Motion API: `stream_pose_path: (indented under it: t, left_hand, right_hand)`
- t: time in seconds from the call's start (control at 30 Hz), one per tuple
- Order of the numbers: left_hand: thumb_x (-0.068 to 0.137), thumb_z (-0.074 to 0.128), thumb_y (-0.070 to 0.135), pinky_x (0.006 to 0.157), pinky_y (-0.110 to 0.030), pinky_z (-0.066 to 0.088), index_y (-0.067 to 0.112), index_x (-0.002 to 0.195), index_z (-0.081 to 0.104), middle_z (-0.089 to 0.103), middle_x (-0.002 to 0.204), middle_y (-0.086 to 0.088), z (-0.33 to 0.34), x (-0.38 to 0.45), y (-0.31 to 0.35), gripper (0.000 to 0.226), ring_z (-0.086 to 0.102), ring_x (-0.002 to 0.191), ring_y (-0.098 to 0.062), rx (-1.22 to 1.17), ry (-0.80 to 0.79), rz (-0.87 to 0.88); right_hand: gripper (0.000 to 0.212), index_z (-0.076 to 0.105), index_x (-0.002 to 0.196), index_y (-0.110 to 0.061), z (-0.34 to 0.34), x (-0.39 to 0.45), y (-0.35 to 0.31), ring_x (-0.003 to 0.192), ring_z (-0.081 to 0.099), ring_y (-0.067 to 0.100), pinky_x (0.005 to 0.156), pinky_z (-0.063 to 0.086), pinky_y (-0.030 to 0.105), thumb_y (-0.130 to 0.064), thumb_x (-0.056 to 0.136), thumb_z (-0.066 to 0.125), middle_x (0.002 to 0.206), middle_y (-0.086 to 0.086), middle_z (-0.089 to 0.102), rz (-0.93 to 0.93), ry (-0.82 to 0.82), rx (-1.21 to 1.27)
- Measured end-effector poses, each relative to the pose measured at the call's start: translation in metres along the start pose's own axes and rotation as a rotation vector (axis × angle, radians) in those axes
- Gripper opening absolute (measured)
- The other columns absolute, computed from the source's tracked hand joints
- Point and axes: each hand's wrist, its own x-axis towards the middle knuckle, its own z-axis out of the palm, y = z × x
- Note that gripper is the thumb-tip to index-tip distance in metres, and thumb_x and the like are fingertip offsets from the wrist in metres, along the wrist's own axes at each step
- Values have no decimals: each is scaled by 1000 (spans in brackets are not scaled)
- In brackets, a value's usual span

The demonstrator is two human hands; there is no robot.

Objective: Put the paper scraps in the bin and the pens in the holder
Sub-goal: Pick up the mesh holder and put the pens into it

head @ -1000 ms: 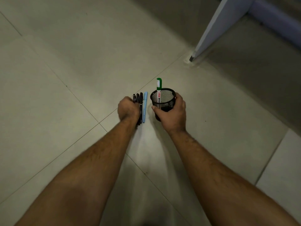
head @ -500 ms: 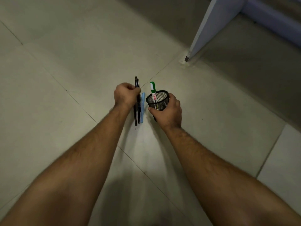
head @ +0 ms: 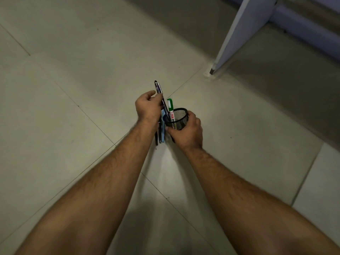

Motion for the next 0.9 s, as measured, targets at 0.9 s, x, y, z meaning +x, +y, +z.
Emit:
stream_pose_path:
  t: [0.9]
  left_hand:
    - [87,68,32,69,-28,50,13,97,71,72,98,-7,-33,1,-50,22,62,78,-21,990,47,4]
  right_hand:
    - [88,44,135,-25,-7,0,1,116,54,22,87,47,31,-49,62,85,128,0,53,22,89,71]
